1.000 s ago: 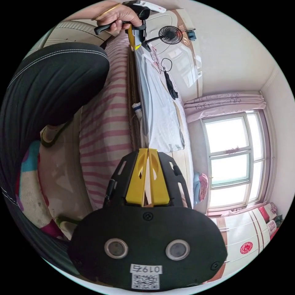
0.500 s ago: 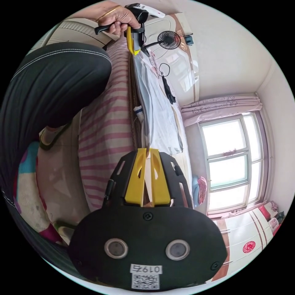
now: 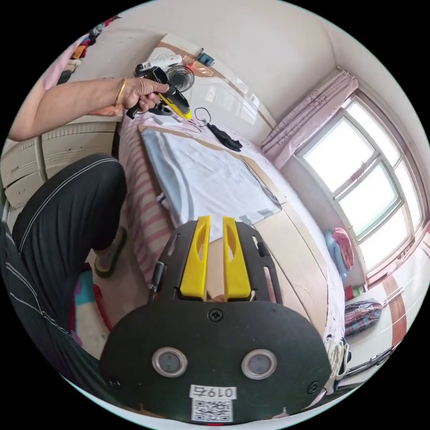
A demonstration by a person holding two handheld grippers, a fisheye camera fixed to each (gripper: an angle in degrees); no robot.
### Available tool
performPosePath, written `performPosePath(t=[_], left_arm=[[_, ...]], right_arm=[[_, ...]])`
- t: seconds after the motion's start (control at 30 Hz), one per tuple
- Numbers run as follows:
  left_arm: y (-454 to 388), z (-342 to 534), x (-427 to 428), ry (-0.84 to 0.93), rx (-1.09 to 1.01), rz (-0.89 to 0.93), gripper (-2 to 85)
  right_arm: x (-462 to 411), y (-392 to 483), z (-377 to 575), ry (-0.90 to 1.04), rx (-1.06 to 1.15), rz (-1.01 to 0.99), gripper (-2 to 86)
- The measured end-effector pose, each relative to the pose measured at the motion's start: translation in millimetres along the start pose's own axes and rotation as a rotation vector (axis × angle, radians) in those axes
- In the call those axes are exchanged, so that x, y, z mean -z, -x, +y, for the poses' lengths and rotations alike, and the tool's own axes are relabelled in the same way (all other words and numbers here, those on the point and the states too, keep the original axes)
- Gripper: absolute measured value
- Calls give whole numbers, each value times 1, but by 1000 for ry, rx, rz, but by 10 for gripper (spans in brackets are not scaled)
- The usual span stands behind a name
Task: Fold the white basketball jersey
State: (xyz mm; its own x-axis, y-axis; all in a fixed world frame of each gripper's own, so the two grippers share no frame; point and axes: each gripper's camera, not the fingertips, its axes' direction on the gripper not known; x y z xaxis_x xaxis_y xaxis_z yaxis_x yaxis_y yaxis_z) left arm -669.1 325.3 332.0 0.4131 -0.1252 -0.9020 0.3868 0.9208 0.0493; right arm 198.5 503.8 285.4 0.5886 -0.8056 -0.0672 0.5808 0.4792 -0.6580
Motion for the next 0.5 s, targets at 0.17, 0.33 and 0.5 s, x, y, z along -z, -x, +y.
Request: performPosePath(t=[0.17,0.33,0.5], left_arm=[[20,-66,-60,194,50,45,8],[11,-78,-62,180,22,22,12],[-28,-57,-54,191,-157,-243,27]], right_arm=[[-7,-81,-63,-44,-168,-193,58],[-6,-147,-125,-124,-239,-457,58],[-29,-201,-244,-118,-93,-607,8]])
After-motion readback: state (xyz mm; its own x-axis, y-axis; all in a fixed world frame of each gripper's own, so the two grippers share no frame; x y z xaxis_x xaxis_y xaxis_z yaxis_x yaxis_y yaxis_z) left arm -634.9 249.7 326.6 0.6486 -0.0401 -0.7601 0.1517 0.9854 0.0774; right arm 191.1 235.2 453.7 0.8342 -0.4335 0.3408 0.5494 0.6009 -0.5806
